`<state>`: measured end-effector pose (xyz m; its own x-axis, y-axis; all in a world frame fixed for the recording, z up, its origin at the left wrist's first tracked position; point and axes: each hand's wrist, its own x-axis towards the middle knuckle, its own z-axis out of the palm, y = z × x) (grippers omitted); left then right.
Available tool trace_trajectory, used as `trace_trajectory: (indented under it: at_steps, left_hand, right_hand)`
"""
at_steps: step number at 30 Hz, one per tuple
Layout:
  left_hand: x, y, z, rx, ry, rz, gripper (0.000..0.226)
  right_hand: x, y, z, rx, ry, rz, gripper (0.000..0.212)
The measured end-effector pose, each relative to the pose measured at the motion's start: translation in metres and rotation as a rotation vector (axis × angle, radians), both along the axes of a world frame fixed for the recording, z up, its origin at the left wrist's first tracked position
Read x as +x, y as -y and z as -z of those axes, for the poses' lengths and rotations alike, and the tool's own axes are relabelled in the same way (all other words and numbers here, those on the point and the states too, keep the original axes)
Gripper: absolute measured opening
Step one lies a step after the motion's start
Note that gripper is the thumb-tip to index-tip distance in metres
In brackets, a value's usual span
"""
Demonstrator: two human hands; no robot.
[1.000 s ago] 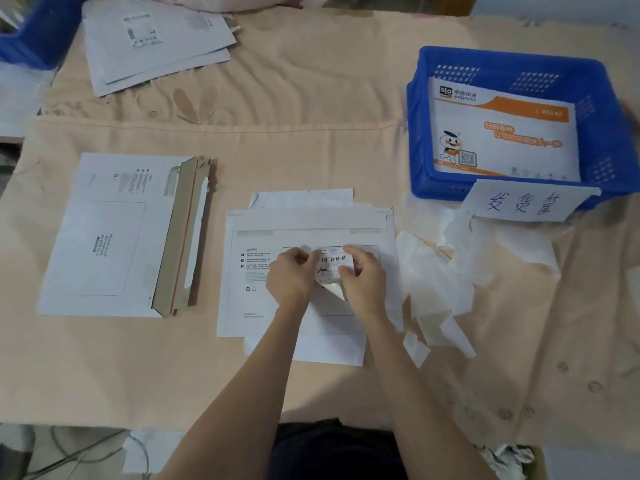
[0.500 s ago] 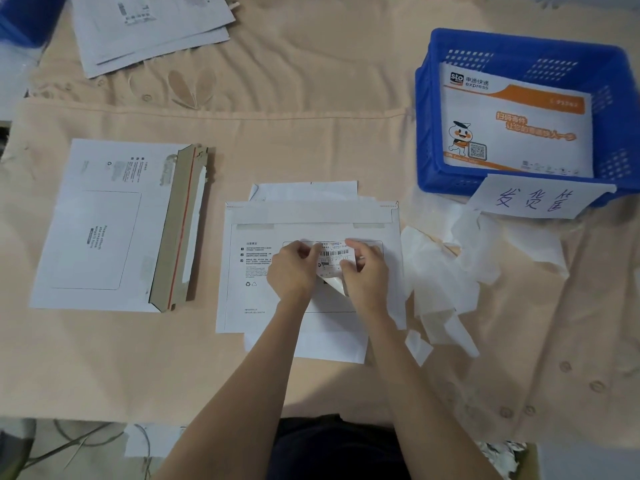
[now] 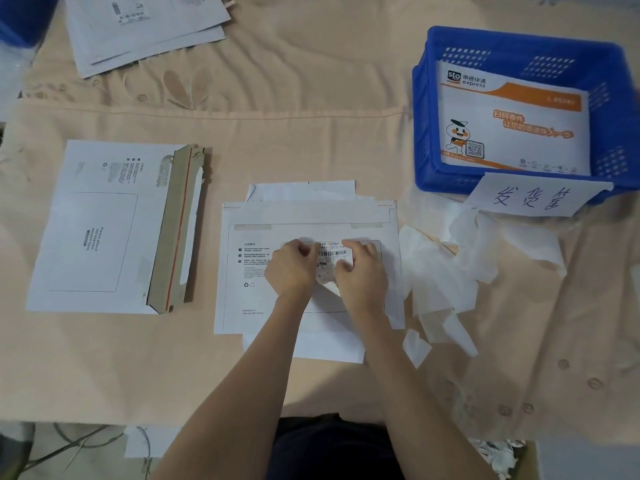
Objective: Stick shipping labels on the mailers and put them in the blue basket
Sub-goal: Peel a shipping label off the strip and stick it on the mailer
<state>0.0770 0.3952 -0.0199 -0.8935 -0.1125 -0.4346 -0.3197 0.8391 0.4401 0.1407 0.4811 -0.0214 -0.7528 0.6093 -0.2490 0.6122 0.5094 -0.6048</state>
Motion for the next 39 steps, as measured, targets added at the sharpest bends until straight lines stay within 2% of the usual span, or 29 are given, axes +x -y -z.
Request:
trace_trajectory:
  at_steps: [2, 4, 6, 8, 10, 14, 18, 21, 23, 29, 32, 35, 39]
  left_hand:
    - [0.0, 0.001, 0.0, -0.015, 0.008, 0.018, 0.031]
    - [0.0, 0.002, 0.0, -0.024, 0.005, 0.03, 0.033]
    - [0.001, 0.003, 0.001, -0.035, 0.0, 0.043, 0.035]
    - [0.001, 0.003, 0.001, -0.039, -0.002, 0.054, 0.037]
    - [0.001, 0.005, 0.001, -0.034, -0.003, 0.063, 0.037]
    - [-0.001, 0.006, 0.001, -0.041, 0.004, 0.083, 0.036]
    - [-0.002, 0.005, -0.002, -0.023, -0.002, 0.1, 0.03]
    - [0.0, 0.008, -0.004, 0.098, -0.077, 0.123, 0.022]
    - [0.004, 0.012, -0.005, 0.233, -0.102, 0.155, 0.027]
    - [0.007, 0.035, 0.0, 0.404, -0.021, 0.302, 0.02]
    - [0.006, 0.041, -0.004, 0.447, 0.063, 0.335, 0.034]
    - [0.006, 0.042, -0.007, 0.369, 0.141, 0.422, 0.05]
    - [0.011, 0.043, -0.005, 0.25, 0.152, 0.587, 0.06]
  right_hand:
    - [0.0, 0.004, 0.001, 0.2, 0.008, -0.025, 0.041]
    - [0.002, 0.004, 0.005, 0.294, -0.055, -0.028, 0.044]
    - [0.004, 0.002, 0.006, 0.23, -0.098, -0.076, 0.045]
    - [0.006, 0.001, 0.005, 0.182, -0.046, -0.086, 0.041]
    - [0.006, -0.002, 0.004, 0.138, 0.021, -0.046, 0.036]
    - [0.006, -0.011, 0.004, -0.085, -0.046, 0.13, 0.029]
    - [0.006, -0.016, 0.004, -0.165, -0.059, 0.122, 0.035]
    - [0.009, -0.024, 0.005, -0.227, -0.059, 0.067, 0.04]
    - [0.011, -0.028, 0.005, -0.23, -0.055, 0.025, 0.039]
    - [0.014, -0.027, 0.0, -0.174, 0.065, -0.053, 0.042]
    - [0.02, -0.024, 0.0, -0.206, 0.101, -0.118, 0.051]
    - [0.027, -0.021, 0.003, -0.202, 0.087, -0.188, 0.067]
    - [0.03, -0.021, 0.002, -0.209, 0.105, -0.258, 0.088]
